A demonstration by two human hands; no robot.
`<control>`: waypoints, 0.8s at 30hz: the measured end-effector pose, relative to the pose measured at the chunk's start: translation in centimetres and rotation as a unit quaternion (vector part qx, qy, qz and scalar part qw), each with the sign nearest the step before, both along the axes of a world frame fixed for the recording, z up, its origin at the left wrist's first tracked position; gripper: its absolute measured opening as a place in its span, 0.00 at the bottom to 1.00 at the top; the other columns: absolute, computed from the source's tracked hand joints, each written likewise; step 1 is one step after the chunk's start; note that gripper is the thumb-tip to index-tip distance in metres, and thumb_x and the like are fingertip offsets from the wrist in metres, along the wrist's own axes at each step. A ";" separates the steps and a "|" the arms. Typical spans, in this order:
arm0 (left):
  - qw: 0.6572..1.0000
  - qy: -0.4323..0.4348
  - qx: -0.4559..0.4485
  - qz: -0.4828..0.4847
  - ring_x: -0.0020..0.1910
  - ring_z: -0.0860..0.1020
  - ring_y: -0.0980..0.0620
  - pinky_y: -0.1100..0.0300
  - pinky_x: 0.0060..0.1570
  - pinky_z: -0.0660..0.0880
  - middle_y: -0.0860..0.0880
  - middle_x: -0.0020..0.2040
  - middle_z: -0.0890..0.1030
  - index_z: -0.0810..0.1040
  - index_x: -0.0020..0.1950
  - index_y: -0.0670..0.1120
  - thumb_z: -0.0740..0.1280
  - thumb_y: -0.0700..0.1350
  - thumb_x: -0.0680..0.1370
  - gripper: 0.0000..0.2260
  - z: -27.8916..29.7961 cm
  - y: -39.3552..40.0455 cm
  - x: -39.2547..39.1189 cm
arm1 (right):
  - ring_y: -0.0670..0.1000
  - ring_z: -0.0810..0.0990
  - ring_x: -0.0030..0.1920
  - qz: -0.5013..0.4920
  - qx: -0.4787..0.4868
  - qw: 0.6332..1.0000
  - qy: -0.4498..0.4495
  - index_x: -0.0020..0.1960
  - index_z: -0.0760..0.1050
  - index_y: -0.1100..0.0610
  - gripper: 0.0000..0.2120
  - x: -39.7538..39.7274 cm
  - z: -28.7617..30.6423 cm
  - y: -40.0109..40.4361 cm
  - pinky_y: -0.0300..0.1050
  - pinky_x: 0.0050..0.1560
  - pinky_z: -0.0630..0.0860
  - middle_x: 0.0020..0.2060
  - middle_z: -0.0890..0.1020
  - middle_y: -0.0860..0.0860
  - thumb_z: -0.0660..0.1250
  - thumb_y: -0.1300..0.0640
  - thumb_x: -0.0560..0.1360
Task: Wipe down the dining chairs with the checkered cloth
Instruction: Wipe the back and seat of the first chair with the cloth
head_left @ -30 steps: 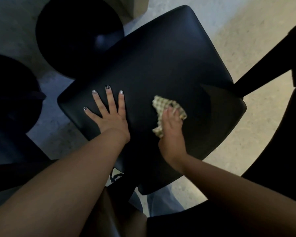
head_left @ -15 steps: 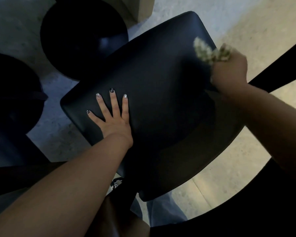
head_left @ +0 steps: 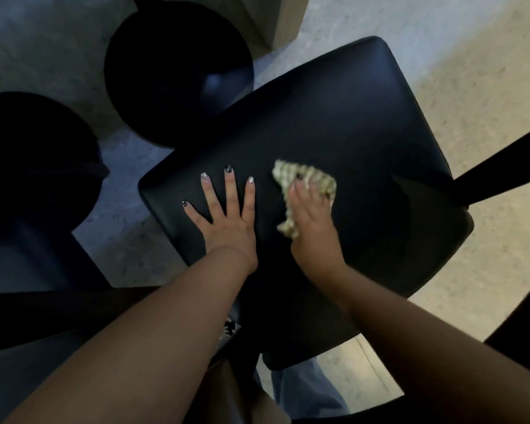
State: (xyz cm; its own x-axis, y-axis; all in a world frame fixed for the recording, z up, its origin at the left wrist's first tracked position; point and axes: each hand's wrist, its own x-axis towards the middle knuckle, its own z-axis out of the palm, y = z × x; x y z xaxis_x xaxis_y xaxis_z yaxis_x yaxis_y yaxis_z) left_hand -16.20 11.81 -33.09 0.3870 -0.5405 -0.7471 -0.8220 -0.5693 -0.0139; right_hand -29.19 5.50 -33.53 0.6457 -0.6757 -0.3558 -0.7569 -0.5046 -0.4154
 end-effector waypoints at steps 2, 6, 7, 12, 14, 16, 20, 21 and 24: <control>0.999 0.018 -0.029 -0.022 0.66 0.20 0.30 0.24 0.63 0.36 0.40 0.65 0.14 0.13 0.64 0.49 0.74 0.52 0.67 0.64 0.2 0.5 0.6 | 0.47 0.38 0.76 0.040 0.046 0.998 -0.015 0.77 0.49 0.57 0.40 -1.5 0.8 1.1 0.51 0.77 0.40 0.77 0.48 0.47 0.61 0.74 0.71; 0.995 0.052 -0.084 -0.021 0.71 0.23 0.39 0.35 0.72 0.36 0.45 0.71 0.20 0.19 0.70 0.53 0.74 0.52 0.63 0.63 1.3 2.4 3.1 | 0.52 0.59 0.74 -0.027 0.079 0.985 -0.153 0.71 0.66 0.64 0.33 -2.9 4.7 -1.3 0.49 0.74 0.59 0.72 0.61 0.53 0.62 0.79 0.67; 0.994 0.054 -0.092 0.004 0.73 0.25 0.40 0.37 0.72 0.37 0.45 0.72 0.21 0.21 0.71 0.54 0.74 0.52 0.62 0.63 1.6 2.9 4.0 | 0.54 0.63 0.72 -0.042 0.033 0.982 -0.180 0.69 0.68 0.65 0.30 -2.8 5.4 -2.8 0.45 0.73 0.60 0.71 0.63 0.57 0.62 0.79 0.68; 0.992 0.097 -0.069 0.049 0.74 0.27 0.43 0.42 0.76 0.48 0.46 0.73 0.22 0.26 0.75 0.57 0.76 0.54 0.66 0.60 2.4 6.4 8.1 | 0.54 0.61 0.74 -0.193 -0.102 0.966 -0.137 0.74 0.63 0.59 0.29 0.7 6.0 -13.9 0.33 0.69 0.53 0.75 0.60 0.56 0.57 0.71 0.74; 0.993 0.108 -0.049 0.022 0.74 0.27 0.44 0.44 0.74 0.54 0.48 0.72 0.21 0.25 0.73 0.59 0.75 0.54 0.68 0.59 2.4 7.2 9.1 | 0.53 0.56 0.76 -0.229 -0.077 0.968 -0.070 0.77 0.58 0.57 0.33 3.0 4.5 -17.4 0.38 0.73 0.51 0.77 0.56 0.53 0.55 0.72 0.73; 0.993 0.108 -0.039 0.003 0.74 0.27 0.43 0.46 0.74 0.55 0.47 0.72 0.21 0.24 0.73 0.58 0.75 0.53 0.69 0.59 2.3 7.1 9.2 | 0.57 0.51 0.76 -0.219 -0.059 0.973 0.032 0.77 0.54 0.57 0.34 5.1 2.5 -18.7 0.51 0.76 0.51 0.77 0.54 0.55 0.58 0.69 0.73; 0.996 0.080 -0.037 -0.010 0.74 0.27 0.39 0.46 0.73 0.58 0.42 0.72 0.21 0.25 0.74 0.53 0.76 0.55 0.69 0.60 1.8 6.6 8.4 | 0.60 0.48 0.76 -0.176 -0.083 0.976 0.095 0.78 0.51 0.57 0.37 7.6 -0.1 -15.4 0.60 0.74 0.49 0.78 0.50 0.53 0.64 0.64 0.73; 0.996 0.077 -0.038 -0.010 0.74 0.27 0.39 0.46 0.73 0.59 0.42 0.71 0.21 0.25 0.75 0.53 0.76 0.54 0.69 0.60 1.9 6.7 8.2 | 0.60 0.50 0.76 -0.152 -0.091 0.981 0.074 0.77 0.54 0.57 0.37 7.6 -0.3 -13.8 0.58 0.74 0.51 0.77 0.52 0.54 0.64 0.66 0.71; 0.996 0.073 -0.047 -0.015 0.74 0.27 0.39 0.46 0.73 0.59 0.42 0.72 0.21 0.24 0.74 0.53 0.76 0.52 0.70 0.60 1.9 6.9 8.3 | 0.61 0.56 0.75 -0.031 -0.079 0.996 0.002 0.76 0.57 0.61 0.39 6.1 -0.3 -7.3 0.56 0.74 0.52 0.75 0.58 0.57 0.63 0.70 0.66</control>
State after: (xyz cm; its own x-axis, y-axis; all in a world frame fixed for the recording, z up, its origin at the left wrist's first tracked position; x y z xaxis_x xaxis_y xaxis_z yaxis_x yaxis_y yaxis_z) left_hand -7.91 18.68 -31.23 0.2595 -0.6210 -0.7396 -0.8284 -0.5368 0.1600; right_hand -23.13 -1.81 -33.85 0.5993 -0.7625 -0.2438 -0.7903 -0.5152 -0.3315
